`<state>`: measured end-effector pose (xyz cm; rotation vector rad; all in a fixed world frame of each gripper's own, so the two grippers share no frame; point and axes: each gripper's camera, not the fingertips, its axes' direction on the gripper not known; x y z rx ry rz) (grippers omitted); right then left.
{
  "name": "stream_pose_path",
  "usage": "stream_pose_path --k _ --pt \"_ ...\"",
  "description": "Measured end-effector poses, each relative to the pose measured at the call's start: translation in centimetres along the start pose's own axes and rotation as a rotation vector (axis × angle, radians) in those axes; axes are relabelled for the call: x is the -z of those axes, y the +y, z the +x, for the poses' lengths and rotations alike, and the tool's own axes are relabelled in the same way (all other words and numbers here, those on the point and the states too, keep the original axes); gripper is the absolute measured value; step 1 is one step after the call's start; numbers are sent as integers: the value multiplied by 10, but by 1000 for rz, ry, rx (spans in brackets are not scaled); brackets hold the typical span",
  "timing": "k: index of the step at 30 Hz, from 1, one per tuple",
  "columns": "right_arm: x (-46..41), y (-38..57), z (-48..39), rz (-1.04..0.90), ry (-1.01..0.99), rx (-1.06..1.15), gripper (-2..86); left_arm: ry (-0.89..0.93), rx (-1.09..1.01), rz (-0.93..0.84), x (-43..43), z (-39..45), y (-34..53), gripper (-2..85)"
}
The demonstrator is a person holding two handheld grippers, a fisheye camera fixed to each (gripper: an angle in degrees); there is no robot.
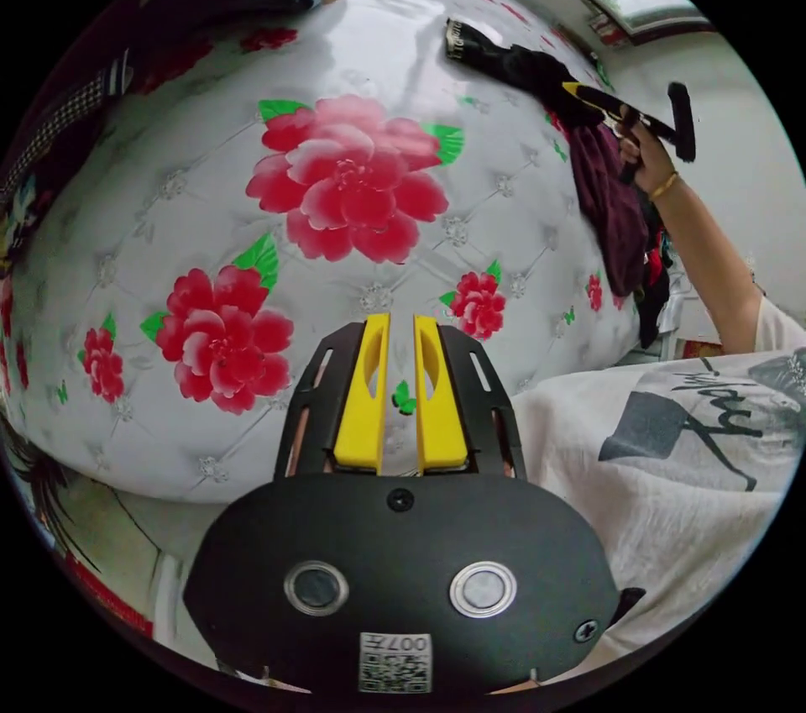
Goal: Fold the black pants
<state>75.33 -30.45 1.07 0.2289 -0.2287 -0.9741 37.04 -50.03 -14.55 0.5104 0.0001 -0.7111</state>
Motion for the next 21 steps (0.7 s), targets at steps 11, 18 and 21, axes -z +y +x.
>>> stream_pose_path --k 11,18,21 --pt "-162 -97 -55 -142 150 69 43 46 171 23 -7 -61 -9 52" --pt "-148 -11 -131 -202 -437 160 20 57 109 79 6 -60 -10 56" --pt "-139 42 -221 -231 -676 283 29 31 127 118 17 -69 7 57"
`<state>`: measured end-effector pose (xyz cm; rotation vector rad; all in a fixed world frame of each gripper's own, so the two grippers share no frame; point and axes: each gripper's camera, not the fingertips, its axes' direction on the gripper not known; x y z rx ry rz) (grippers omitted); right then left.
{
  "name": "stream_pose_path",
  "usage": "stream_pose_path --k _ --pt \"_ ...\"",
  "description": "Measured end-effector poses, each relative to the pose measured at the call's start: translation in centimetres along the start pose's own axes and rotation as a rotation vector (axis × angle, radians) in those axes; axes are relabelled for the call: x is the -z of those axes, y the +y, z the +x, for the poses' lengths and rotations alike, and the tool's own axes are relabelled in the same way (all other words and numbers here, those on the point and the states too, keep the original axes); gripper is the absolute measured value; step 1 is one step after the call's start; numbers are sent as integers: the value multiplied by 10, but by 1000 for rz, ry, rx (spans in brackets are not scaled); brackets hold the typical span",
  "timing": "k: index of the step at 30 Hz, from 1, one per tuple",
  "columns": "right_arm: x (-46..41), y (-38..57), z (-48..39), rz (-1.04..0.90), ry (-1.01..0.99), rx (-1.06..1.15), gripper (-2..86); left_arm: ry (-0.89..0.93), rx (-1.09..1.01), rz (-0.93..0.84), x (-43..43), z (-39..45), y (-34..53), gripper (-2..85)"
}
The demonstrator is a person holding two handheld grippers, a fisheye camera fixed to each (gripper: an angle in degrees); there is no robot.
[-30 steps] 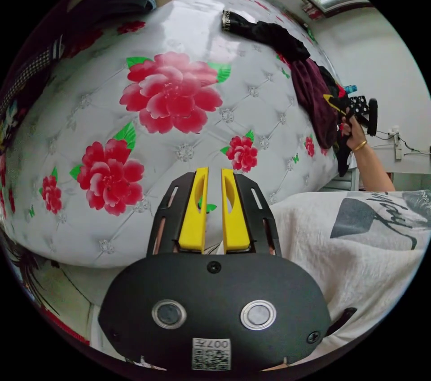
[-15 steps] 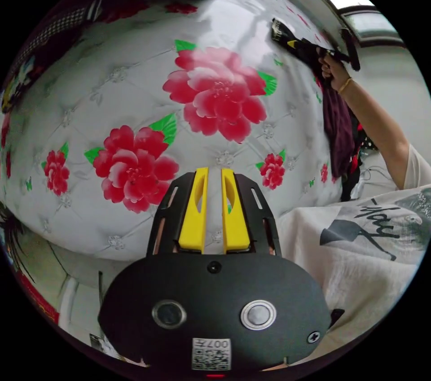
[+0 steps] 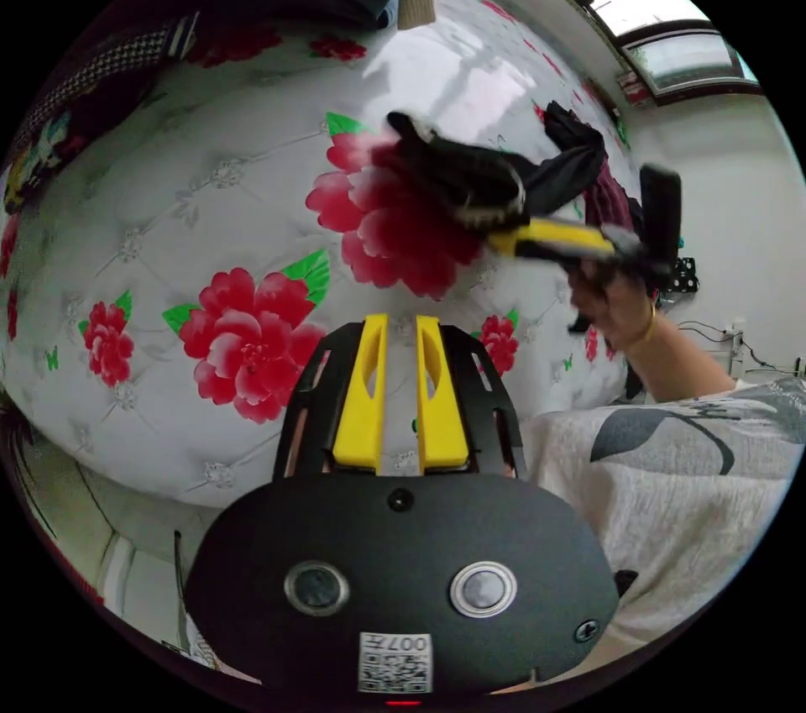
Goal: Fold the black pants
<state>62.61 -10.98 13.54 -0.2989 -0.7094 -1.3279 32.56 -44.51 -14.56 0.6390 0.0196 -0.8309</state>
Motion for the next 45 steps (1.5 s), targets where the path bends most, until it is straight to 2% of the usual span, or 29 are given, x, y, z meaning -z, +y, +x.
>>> stream_pose_path --k 2,4,6,8,14,16,19,20,21,24,26,29,32,34,36,41,45 --pt "-28 5 -46 -34 -159 102 42 -35 39 11 9 -12 11 53" --pt "-49 2 -83 -151 -279 214 55 -76 79 23 18 -29 25 51" --pt "-44 2 -86 -185 -194 266 56 -119 147 58 33 -55 45 54" --pt "-25 4 -72 -124 -61 231 56 -142 206 87 46 -75 59 56" --pt "76 43 22 157 283 -168 60 -154 240 175 76 -109 77 64" --pt "112 61 58 220 406 -329 62 -142 189 164 71 -107 67 74" --pt "148 69 95 275 488 -465 64 -121 95 59 44 -96 40 96" --pt "153 68 101 281 497 -481 64 -146 65 -23 24 -91 28 96" --pt "160 67 112 290 519 -511 61 -252 30 -60 12 -84 20 91" --pt "156 60 141 229 527 -565 44 -368 -146 -95 10 -67 11 68" --pt "141 62 156 159 498 -597 26 -395 -153 -93 17 -75 9 13" --pt "130 84 147 195 484 -584 6 -508 -25 -59 45 -115 12 -3" --pt "114 123 121 198 300 -552 2 -545 160 44 94 -165 30 -8" --pt "86 158 94 127 156 -527 2 -540 268 81 115 -195 44 -8" --pt "69 179 79 17 118 -541 5 -523 382 120 132 -223 63 -8" --pt "131 209 65 188 298 -605 29 -449 442 154 139 -244 85 -7" --pt "197 172 80 305 509 -575 49 -447 439 124 139 -253 88 -7"
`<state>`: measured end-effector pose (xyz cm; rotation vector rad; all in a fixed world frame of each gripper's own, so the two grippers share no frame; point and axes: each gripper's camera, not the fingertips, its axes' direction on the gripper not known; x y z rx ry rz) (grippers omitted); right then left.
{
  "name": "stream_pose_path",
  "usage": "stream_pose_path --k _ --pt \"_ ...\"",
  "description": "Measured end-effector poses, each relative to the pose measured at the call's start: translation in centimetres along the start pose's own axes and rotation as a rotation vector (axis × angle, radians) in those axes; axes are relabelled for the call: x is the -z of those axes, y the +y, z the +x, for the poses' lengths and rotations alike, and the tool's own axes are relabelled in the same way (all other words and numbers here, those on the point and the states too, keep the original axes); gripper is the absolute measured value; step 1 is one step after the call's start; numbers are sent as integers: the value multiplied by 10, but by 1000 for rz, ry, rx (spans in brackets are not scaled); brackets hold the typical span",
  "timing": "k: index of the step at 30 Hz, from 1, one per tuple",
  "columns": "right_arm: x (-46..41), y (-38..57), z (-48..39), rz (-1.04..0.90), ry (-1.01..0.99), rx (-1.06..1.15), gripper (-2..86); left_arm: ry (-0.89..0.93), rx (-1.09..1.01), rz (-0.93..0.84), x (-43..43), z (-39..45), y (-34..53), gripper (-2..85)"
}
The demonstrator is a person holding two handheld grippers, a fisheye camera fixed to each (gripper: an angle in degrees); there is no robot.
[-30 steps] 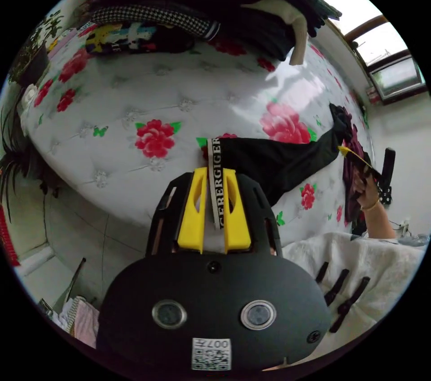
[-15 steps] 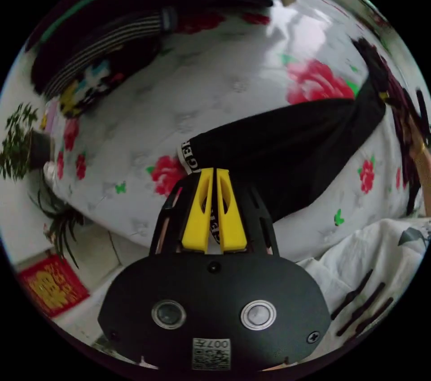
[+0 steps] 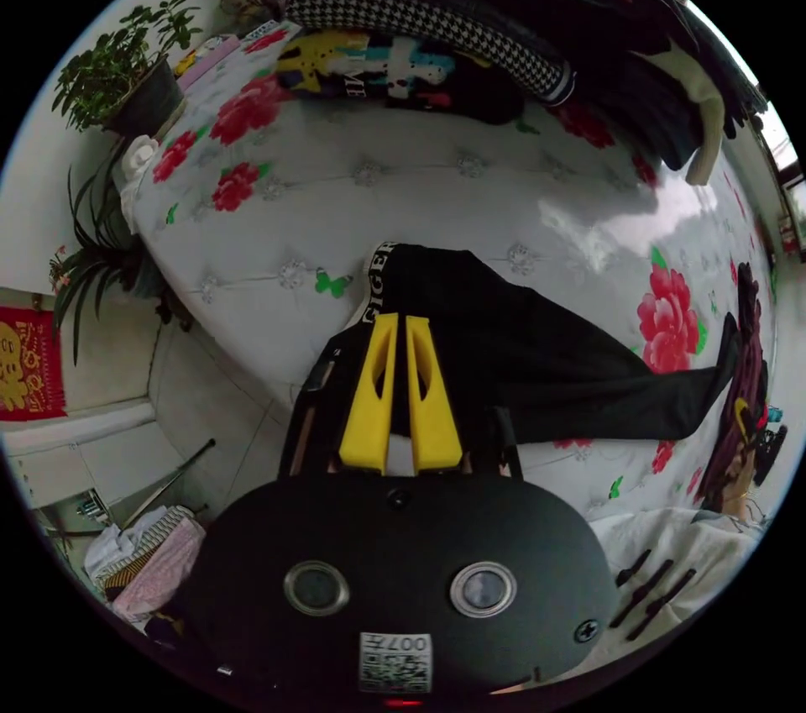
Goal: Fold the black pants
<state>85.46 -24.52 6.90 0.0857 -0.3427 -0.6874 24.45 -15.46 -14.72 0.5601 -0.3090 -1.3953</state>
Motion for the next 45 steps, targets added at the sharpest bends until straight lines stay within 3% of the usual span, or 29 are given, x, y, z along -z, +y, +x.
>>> stream_pose_path --k 3,7,9,16,19,24,27,36,43,45 --pt "-4 -50 -4 -4 30 36 51 -17 -29 30 12 -8 -3 -9" --pt "-48 -85 -3 -230 120 34 15 49 -24 108 42 -32 -6 -9" --pt "-43 -84 -8 -241 155 70 7 110 -7 195 70 -52 -5 -10" --pt "136 -17 -8 264 45 191 0 169 3 365 127 -99 20 -10" --pt "181 36 12 316 71 177 1 131 14 350 121 -118 37 -10" --pt "159 99 69 -17 160 -98 19 135 85 170 65 -153 52 -10" --pt "167 114 71 48 165 -156 37 169 114 129 51 -167 49 -10" --pt "129 -4 43 24 70 -16 72 208 105 167 64 -194 28 -10" --pt "48 -80 39 -223 127 -41 63 274 144 212 80 -222 45 -10" --pt "55 -81 28 -166 227 -2 28 329 180 245 87 -235 53 -10"
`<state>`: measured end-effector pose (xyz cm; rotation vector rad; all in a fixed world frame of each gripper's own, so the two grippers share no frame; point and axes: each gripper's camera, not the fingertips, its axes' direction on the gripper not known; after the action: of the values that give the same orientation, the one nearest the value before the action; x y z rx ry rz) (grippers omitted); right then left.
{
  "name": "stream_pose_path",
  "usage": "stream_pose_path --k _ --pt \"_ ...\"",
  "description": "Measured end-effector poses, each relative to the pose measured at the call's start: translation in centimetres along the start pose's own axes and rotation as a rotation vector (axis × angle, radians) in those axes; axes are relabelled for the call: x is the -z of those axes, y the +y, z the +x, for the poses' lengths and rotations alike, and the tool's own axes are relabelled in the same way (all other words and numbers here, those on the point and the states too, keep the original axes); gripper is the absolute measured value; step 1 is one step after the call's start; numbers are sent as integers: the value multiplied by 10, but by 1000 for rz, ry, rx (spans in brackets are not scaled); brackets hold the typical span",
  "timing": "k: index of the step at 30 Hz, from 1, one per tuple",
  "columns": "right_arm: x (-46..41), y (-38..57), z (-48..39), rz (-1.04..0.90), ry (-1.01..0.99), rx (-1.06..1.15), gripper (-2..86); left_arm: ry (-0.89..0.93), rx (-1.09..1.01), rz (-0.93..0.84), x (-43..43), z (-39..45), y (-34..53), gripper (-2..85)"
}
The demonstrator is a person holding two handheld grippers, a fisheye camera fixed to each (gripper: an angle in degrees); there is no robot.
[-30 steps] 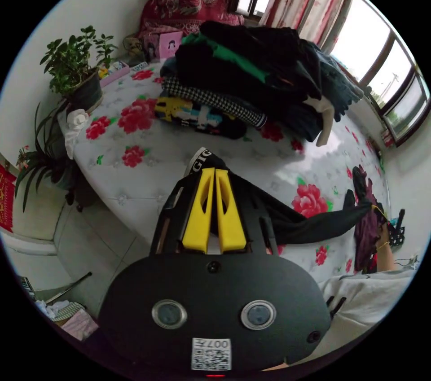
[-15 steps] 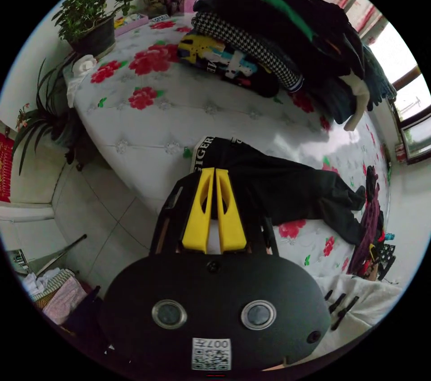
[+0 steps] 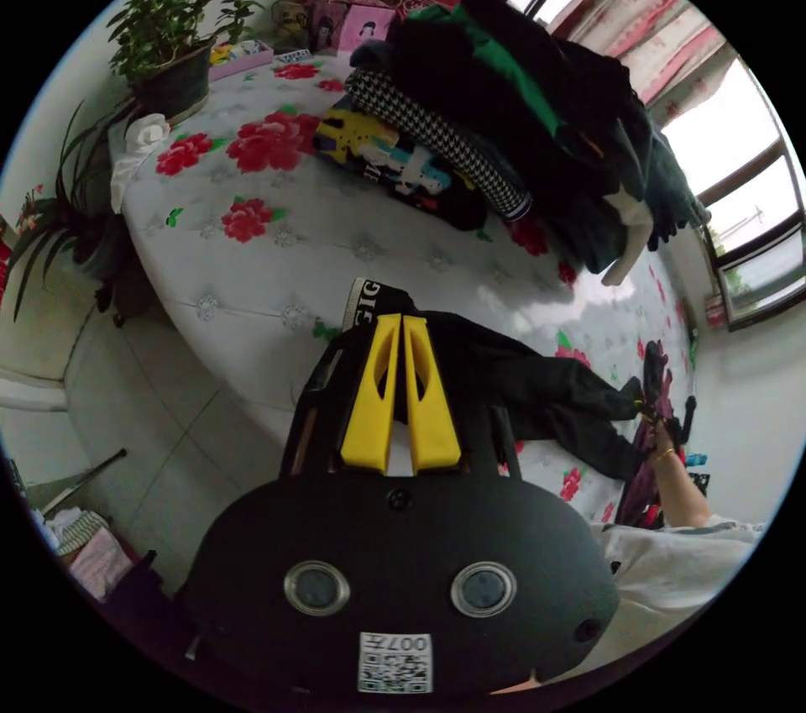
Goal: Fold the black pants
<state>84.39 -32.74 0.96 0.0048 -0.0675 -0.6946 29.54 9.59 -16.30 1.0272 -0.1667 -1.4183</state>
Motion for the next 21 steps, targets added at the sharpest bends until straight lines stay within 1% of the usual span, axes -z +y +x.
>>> stream_pose_path --k 2,3,4,5,7,8,10,11,13,15,19,21 --pt "11 -1 -6 -20 -41 64 14 55 18 52 12 -6 4 -10" --pt "31 6 -6 48 -37 94 9 99 22 92 22 -9 7 -10" --pt "60 19 -2 156 -57 114 5 119 24 111 27 -11 9 -10" --pt "76 27 2 210 -82 121 4 154 22 158 39 -13 14 -10" --pt "148 71 28 447 -194 128 1 198 1 219 58 -15 23 -10" --pt "166 85 35 514 -216 123 0 225 -25 252 70 -16 30 -10" --pt "227 149 72 742 -298 69 -1 256 -55 315 88 -16 45 -10" --pt "239 166 82 788 -322 51 -1 293 -71 360 100 -18 55 -10" --pt "269 229 120 910 -406 -49 -1 334 -65 446 119 -22 73 -10" --pt "281 272 139 962 -446 -97 -1 359 -90 588 149 -20 97 -10" --pt "291 332 151 955 -436 -161 -1 366 -113 685 183 -11 112 -10" --pt "292 336 150 937 -436 -168 0 306 -122 698 192 2 108 -9"
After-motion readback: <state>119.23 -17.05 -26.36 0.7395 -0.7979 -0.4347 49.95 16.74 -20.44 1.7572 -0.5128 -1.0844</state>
